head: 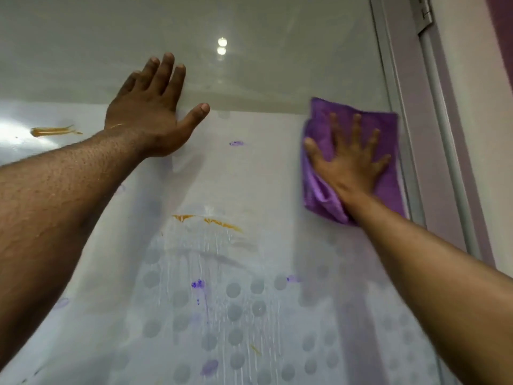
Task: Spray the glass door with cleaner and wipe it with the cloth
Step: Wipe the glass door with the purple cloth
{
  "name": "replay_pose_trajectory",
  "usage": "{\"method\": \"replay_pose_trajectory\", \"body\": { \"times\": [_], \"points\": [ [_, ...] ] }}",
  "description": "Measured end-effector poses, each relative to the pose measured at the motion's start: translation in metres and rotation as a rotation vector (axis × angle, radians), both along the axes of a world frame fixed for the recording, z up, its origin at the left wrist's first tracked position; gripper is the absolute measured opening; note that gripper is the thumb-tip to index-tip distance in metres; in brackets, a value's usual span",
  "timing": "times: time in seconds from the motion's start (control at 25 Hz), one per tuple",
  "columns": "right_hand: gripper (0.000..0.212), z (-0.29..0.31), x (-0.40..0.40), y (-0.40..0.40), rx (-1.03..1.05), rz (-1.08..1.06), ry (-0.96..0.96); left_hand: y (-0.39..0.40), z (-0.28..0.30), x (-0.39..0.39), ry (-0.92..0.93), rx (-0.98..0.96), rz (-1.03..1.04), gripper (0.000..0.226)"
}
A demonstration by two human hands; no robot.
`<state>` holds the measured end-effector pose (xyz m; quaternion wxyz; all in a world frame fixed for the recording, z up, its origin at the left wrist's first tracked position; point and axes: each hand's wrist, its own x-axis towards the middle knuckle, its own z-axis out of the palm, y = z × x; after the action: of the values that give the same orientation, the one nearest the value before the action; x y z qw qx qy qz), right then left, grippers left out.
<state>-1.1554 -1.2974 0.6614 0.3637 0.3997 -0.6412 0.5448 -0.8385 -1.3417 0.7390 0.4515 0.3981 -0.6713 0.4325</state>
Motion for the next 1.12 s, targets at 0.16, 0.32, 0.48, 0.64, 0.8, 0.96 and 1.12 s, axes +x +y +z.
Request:
{"method": "replay_pose_trajectory", "body": {
  "times": [0.16,0.32,0.48,0.64,0.8,0.96,1.12],
  "points": [
    [0.075,0.004,0.09,-0.007,0.055,0.034,0.46,0.001,0.002,0.002,-0.004,0.026,-0.046,0.087],
    [0.059,-0.064,0.072,-0.002,0.068,0.008,0.943,0.01,0.001,0.006,-0.022,0.085,-0.053,0.095],
    [0.06,-0.014,0.045,-0.003,0.01,0.075,0.453,0.014,-0.003,0.004,-0.02,0.118,-0.018,0.094],
    [0.061,-0.017,0.122,-0.01,0.074,0.12,0.646,0.011,-0.001,0.004,-0.03,0.11,-0.029,0.093],
    [0.063,-0.075,0.087,-0.006,0.056,0.061,0.913,0.013,0.0,0.011,-0.058,0.146,-0.028,0.091],
    [0.073,-0.029,0.08,-0.01,0.045,0.016,0.472,0.019,-0.006,0.039,-0.078,0.109,-0.016,0.094],
    [0.077,0.02,0.13,-0.018,0.061,0.07,0.36,0.013,-0.033,0.113,0.159,-0.079,-0.027,0.09]
  ]
}}
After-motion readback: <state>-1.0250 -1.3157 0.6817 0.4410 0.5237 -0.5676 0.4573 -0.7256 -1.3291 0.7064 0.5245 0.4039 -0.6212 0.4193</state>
